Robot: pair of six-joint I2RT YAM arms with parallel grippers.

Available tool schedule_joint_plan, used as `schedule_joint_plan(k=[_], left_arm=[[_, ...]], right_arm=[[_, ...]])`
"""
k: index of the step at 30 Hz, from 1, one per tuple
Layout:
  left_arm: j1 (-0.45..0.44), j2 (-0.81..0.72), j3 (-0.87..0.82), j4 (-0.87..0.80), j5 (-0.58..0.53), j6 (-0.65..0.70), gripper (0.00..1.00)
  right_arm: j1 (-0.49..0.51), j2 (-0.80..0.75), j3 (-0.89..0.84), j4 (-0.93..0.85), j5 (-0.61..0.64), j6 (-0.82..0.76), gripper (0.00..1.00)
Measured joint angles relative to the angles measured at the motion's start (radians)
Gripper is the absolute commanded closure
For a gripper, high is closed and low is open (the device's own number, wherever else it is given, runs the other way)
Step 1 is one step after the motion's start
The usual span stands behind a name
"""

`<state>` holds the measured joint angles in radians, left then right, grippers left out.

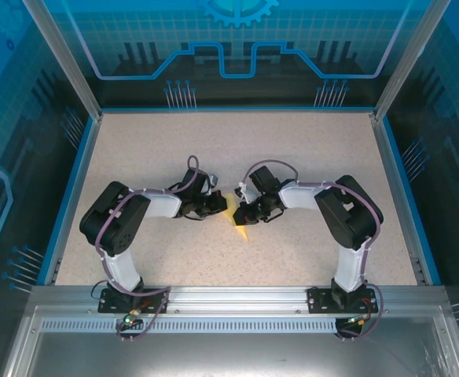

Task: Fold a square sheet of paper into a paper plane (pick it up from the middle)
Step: Fold the wing for the fifth time at the center of the table.

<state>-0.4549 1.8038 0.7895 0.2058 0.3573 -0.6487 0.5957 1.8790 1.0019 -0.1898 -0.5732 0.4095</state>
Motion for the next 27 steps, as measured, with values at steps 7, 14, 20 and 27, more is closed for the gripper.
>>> schedule_joint_plan(k=[7, 14, 20, 27], left_arm=[[0.000, 0.017, 0.030, -0.018, -0.001, 0.028, 0.98], [-0.001, 0.023, 0.040, -0.028, -0.001, 0.031, 0.98], [-0.002, 0.032, 0.073, -0.079, -0.016, 0.030, 0.98], [-0.008, 0.040, 0.107, -0.137, -0.039, 0.031, 0.98]], right_arm=[[0.001, 0.007, 0.045, 0.035, 0.024, -0.019, 0.93], [0.014, 0.059, 0.083, 0.028, 0.024, -0.052, 0.93], [0.019, 0.076, 0.084, -0.004, 0.053, -0.079, 0.93], [0.019, 0.033, 0.026, 0.011, 0.081, -0.090, 0.94]])
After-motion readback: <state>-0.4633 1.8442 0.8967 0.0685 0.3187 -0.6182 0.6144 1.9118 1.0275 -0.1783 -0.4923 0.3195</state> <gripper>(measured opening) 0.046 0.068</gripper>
